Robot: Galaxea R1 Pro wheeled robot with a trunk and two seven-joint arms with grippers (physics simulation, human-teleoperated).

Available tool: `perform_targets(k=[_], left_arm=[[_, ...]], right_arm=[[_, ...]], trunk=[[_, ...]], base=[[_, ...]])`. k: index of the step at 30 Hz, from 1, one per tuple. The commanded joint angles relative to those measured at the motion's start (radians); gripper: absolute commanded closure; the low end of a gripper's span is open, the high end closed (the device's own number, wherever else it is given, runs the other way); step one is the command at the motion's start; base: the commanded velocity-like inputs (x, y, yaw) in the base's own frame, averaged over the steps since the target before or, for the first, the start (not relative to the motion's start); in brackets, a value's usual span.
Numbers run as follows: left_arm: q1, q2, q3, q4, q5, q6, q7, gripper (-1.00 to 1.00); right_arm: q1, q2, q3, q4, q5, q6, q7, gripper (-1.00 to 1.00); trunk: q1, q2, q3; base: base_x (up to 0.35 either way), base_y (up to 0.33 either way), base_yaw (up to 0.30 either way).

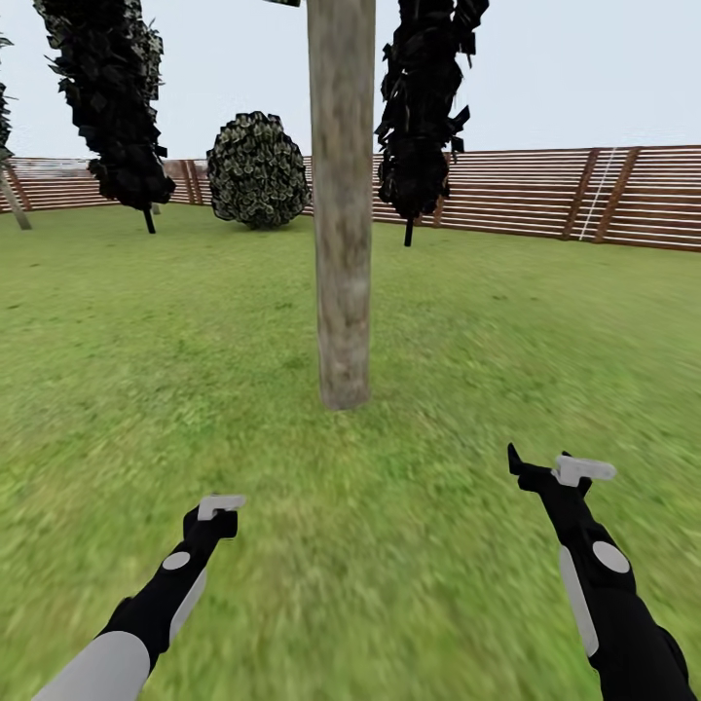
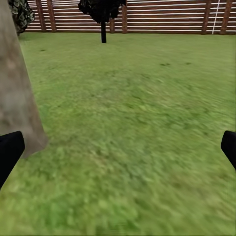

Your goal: In the garden, pick up the pesticide atomizer on the floor and spray pesticide onto both trees until each tree trunk is fully covered.

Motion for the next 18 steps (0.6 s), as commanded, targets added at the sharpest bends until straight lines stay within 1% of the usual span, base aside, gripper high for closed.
perform_targets(k=[1,3,6,14,18], left_arm=[[0.000,0.000,0.000,0.000,0.000,0.000,0.000,1.00],[-0.001,0.000,0.000,0.000,0.000,-0.001,0.000,1.00],[0.000,0.000,0.000,0.000,0.000,-0.004,-0.001,1.00],[0.001,0.001,0.000,0.000,0.000,-0.006,-0.001,1.00],[0.001,0.001,0.000,0.000,0.000,0.000,-0.001,1.00]], right_arm=[[0.000,0.000,0.000,0.000,0.000,0.000,0.000,-1.00],[0.000,0.000,0.000,0.000,0.000,0.000,0.000,-1.00],[0.000,0.000,0.000,0.000,0.001,0.000,0.000,-1.00],[0.000,0.000,0.000,0.000,0.000,0.000,0.000,-1.00],[0.000,0.001,0.000,0.001,0.000,0.000,0.000,-1.00]], trunk=[[0.000,0.000,0.000],[0.000,0.000,0.000],[0.000,0.000,0.000],[0.000,0.000,0.000],[-0.015,0.028,0.013]], base=[[0.339,0.000,0.000],[0.297,0.000,0.000],[0.115,0.000,0.000],[0.011,0.000,0.000],[0.000,0.000,0.000]])
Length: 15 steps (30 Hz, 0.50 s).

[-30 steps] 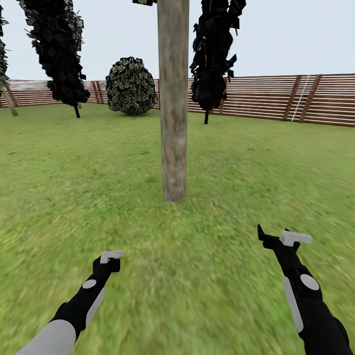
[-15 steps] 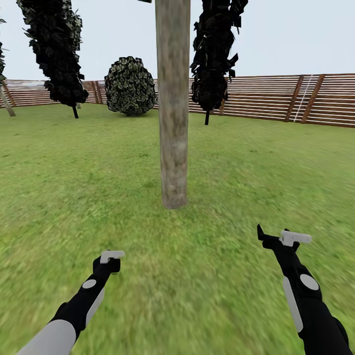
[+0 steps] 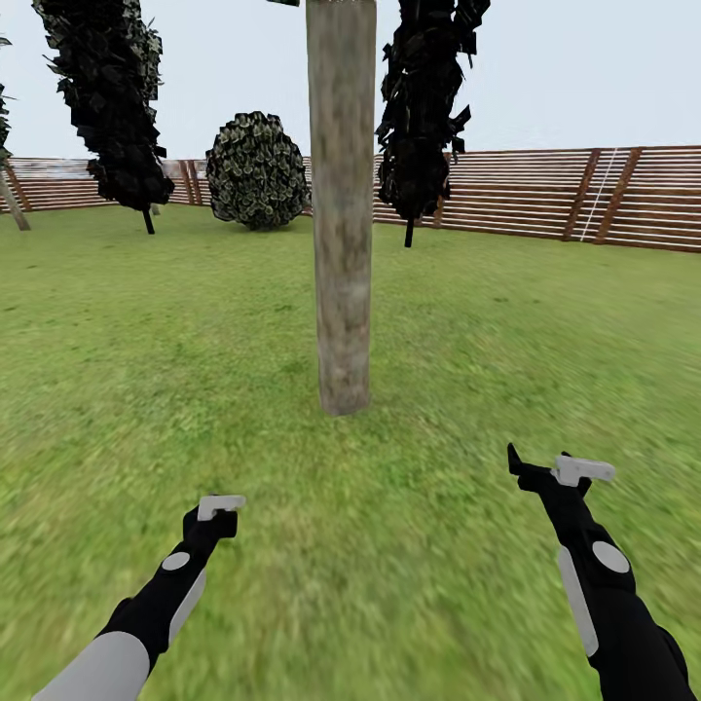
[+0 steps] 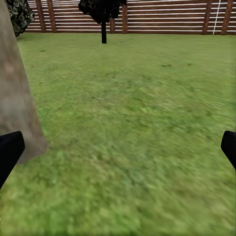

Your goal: In the garden, pick up the pesticide atomizer on the floor and spray pesticide onto both trees until each tree trunk is fully covered.

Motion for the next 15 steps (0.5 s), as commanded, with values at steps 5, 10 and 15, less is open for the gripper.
perform_targets(k=[5,10,15], left_arm=[[0.000,0.000,0.000,0.003,0.003,0.000,-0.001,1.00],[0.000,-0.002,0.000,0.004,0.003,-0.001,-0.001,1.00],[0.001,-0.003,0.000,0.001,0.002,-0.005,-0.003,1.00]], right_arm=[[0.000,0.002,0.003,0.008,0.001,0.000,0.000,-1.00],[0.000,0.004,0.024,0.007,-0.002,0.002,-0.001,-1.00],[0.000,0.003,0.130,-0.031,-0.001,0.007,-0.002,-1.00]], trunk=[[-0.019,0.035,0.016],[-0.038,0.070,0.031],[-0.038,0.070,0.031]], base=[[0.000,0.000,0.000],[0.000,0.000,0.000],[0.000,0.000,0.000]])
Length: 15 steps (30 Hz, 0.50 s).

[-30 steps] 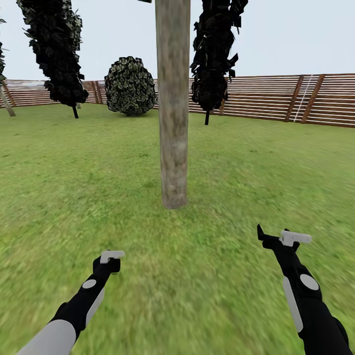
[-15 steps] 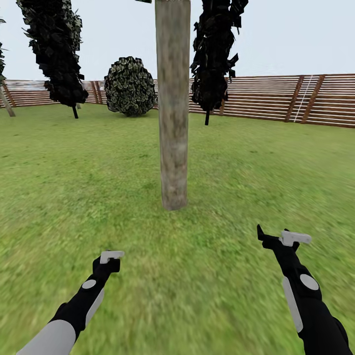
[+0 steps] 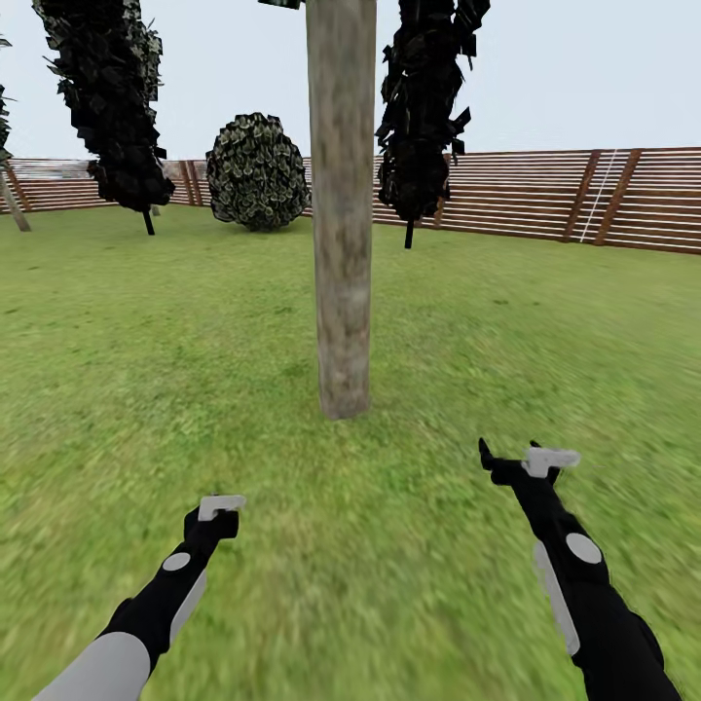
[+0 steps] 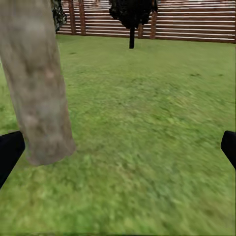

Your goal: In the garden, pick up the pesticide atomizer on the floor and spray pesticide onto both trees until each tree trunk is fully covered.

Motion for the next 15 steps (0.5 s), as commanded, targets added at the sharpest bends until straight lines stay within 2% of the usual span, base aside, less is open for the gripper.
perform_targets(k=[1,7,8,15], left_arm=[[0.000,0.000,0.000,0.000,0.000,0.000,0.000,1.00],[0.001,0.001,0.000,0.009,0.001,0.005,-0.001,1.00],[0.001,-0.005,0.000,0.009,0.000,0.006,-0.016,1.00],[0.000,-0.007,-0.004,-0.002,-0.001,0.009,-0.034,1.00]], right_arm=[[0.001,0.000,0.010,0.011,0.001,0.001,0.000,-1.00],[0.016,-0.005,0.023,0.163,0.002,0.001,-0.001,-1.00],[0.018,0.000,0.028,0.215,0.002,-0.001,-0.001,-1.00],[0.018,0.002,0.027,0.201,0.002,-0.002,-0.002,-1.00]], trunk=[[0.000,0.000,0.000],[0.000,0.000,0.000],[0.000,0.000,0.000],[0.000,0.000,0.000]], base=[[0.009,0.000,0.000],[0.221,0.000,0.000],[0.331,0.000,0.000],[0.336,0.000,0.000]])
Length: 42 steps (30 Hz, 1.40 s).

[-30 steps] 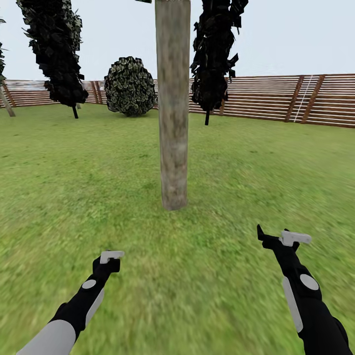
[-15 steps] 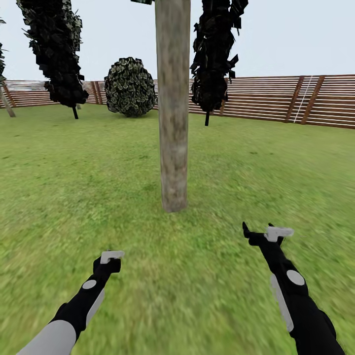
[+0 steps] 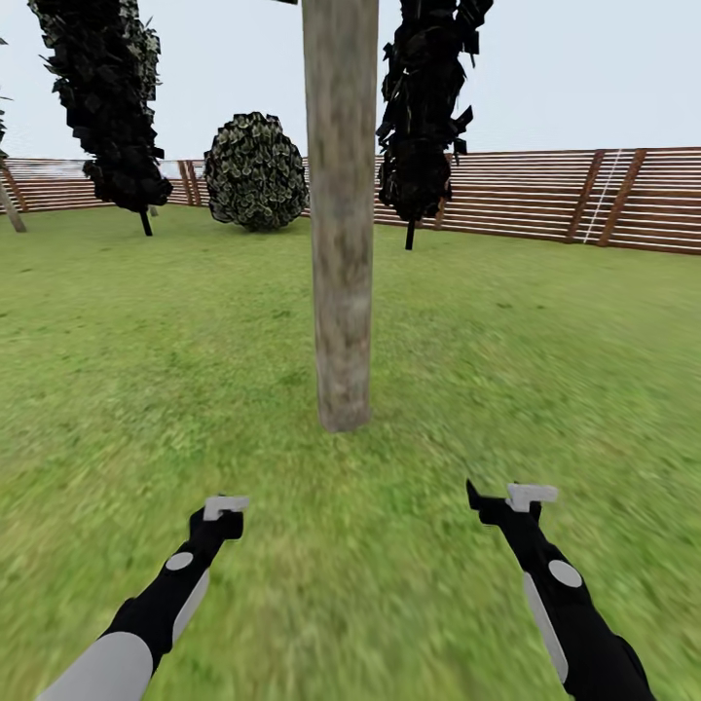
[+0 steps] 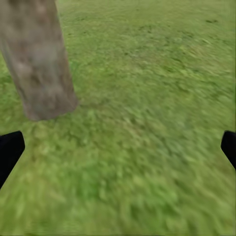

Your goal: In the garden, pick up the pesticide atomizer on the floor and spray pesticide onto both trees until each tree trunk is fully covered.

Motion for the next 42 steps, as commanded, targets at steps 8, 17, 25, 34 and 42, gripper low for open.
perform_targets(k=[8,17,25,34,42], left_arm=[[-0.004,0.014,0.003,0.000,-0.004,0.009,-0.257,1.00],[-0.017,0.117,0.002,-0.001,-0.029,0.111,-0.650,1.00],[-0.019,0.139,0.002,-0.002,-0.159,0.122,-0.757,1.00],[-0.027,0.107,-0.016,-0.103,-0.247,0.271,-0.767,1.00],[-0.023,0.108,-0.081,-0.138,-0.267,0.289,-0.769,1.00]], right_arm=[[0.000,-0.007,0.054,-0.018,0.069,0.000,0.063,-1.00],[0.000,-0.148,0.098,-0.101,0.116,0.004,0.515,-1.00],[0.000,-0.182,0.105,-0.119,0.139,0.003,0.686,-1.00],[0.000,-0.182,0.107,-0.112,0.195,0.003,0.722,-1.00],[0.000,-0.181,0.108,-0.113,0.197,0.003,0.722,-1.00]], trunk=[[0.000,0.000,0.000],[0.000,0.000,0.000],[0.000,0.000,0.000],[0.000,0.000,0.000],[0.000,0.000,0.000]], base=[[0.338,0.000,0.000],[0.338,0.000,0.000],[0.338,0.000,0.000],[0.326,0.000,0.000],[0.161,0.000,0.000]])
